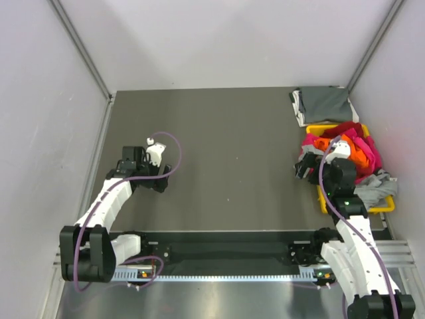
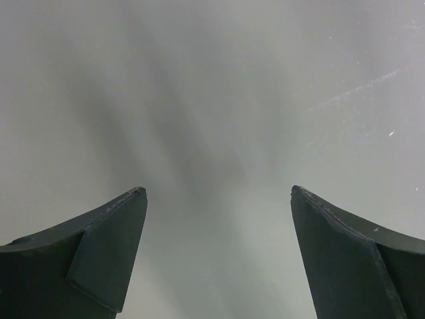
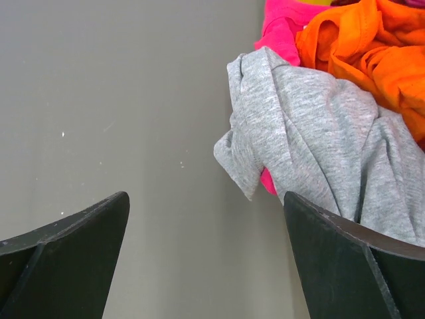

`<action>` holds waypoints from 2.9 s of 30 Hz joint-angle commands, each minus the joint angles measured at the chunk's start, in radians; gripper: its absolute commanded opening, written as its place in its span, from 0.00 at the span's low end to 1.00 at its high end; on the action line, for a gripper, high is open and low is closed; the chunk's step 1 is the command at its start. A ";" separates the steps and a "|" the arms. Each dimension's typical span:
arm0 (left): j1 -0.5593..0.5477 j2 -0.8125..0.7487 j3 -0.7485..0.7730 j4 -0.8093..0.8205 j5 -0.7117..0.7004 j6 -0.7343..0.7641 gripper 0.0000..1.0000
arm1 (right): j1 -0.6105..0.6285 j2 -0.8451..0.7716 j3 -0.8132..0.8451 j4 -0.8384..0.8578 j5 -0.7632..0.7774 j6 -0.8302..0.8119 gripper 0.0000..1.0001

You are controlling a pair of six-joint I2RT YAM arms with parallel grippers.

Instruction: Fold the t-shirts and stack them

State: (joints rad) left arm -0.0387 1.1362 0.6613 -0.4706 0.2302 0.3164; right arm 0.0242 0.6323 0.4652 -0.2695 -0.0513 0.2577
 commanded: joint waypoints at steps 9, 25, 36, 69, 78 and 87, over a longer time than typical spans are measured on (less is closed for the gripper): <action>0.011 -0.009 0.052 -0.023 0.125 0.052 0.93 | 0.005 -0.068 0.062 0.038 0.071 0.021 1.00; 0.010 0.079 0.323 -0.132 0.012 0.150 0.99 | -0.311 0.486 0.529 -0.174 0.472 -0.110 0.91; 0.010 0.105 0.336 -0.122 -0.003 0.170 0.99 | -0.366 0.725 0.724 -0.177 0.375 -0.178 0.00; 0.010 0.172 0.319 -0.097 0.067 0.194 0.99 | -0.334 0.872 0.816 -0.218 0.263 -0.164 0.71; 0.010 0.160 0.319 -0.105 0.055 0.202 0.99 | -0.336 0.914 0.843 -0.215 0.308 -0.143 0.01; 0.010 0.143 0.325 -0.131 0.052 0.211 0.99 | -0.336 0.713 0.998 -0.250 0.386 -0.137 0.00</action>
State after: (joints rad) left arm -0.0334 1.3075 0.9764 -0.5949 0.2718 0.5087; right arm -0.3164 1.4998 1.3312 -0.5404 0.2764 0.1154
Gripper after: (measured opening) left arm 0.991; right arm 0.008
